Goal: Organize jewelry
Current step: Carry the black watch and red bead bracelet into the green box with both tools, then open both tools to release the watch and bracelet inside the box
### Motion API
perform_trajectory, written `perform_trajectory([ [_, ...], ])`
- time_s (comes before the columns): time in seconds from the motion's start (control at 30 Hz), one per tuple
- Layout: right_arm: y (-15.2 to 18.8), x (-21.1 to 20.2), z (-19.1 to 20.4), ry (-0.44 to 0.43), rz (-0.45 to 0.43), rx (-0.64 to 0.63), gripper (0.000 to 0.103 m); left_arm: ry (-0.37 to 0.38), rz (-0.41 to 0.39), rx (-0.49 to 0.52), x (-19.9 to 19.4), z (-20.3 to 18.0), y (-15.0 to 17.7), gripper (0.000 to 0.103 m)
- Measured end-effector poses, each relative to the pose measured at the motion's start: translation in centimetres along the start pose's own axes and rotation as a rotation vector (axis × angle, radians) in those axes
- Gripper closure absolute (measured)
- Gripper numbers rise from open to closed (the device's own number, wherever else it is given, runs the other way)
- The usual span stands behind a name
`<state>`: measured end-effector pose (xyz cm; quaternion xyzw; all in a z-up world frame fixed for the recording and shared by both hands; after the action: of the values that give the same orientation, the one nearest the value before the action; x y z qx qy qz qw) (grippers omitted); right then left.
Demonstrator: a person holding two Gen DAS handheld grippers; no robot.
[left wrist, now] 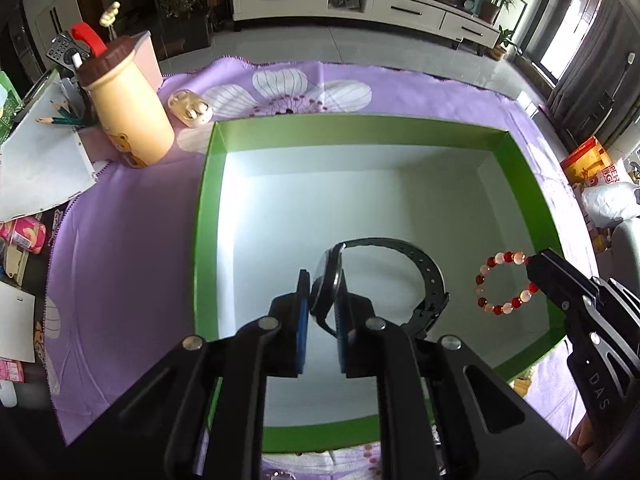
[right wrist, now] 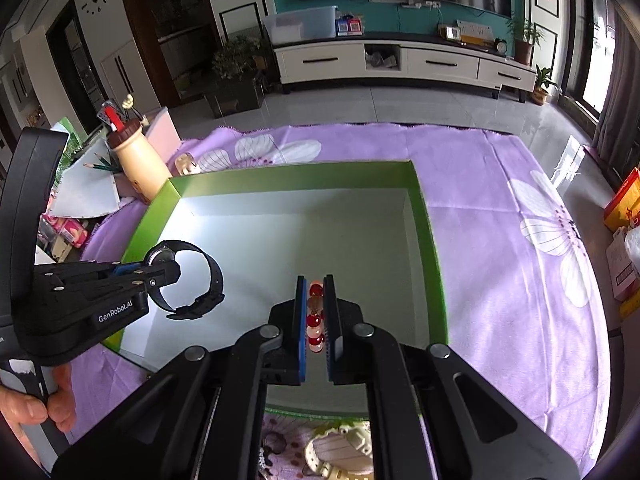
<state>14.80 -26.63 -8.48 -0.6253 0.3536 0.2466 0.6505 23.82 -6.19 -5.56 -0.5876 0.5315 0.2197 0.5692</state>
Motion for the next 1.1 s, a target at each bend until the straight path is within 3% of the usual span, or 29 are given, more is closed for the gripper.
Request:
perform_trajectory([
  [0.5,0.4,3.4,0.0,0.014,0.083,-0.001,0.096,-0.055,0.086,0.014,3.2,0.3,0.3,0.091],
  [0.9,0.4,4.2,-0.2,0.034,0.108,0.001,0.096,-0.086,0.099,0.011,3.5,0.6,0.3,0.088],
  [1.1,0.5,4.1,-0.6,0.040,0.111,0.018,0.087,-0.081,0.083,0.011,2.9,0.5,0.1,0.075],
])
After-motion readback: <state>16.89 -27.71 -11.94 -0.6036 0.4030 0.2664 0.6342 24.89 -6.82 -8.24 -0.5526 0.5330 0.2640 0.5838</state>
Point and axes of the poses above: each gripper's, at about its wrist camera, not at the fingertips, and x roughly the way its jaws point, z to its left, y to its underside, the point moved 4 cm from there along x, roughly the way its jaws point, and after that the axes turned 12 degrees about y, right-handed, at the moved point
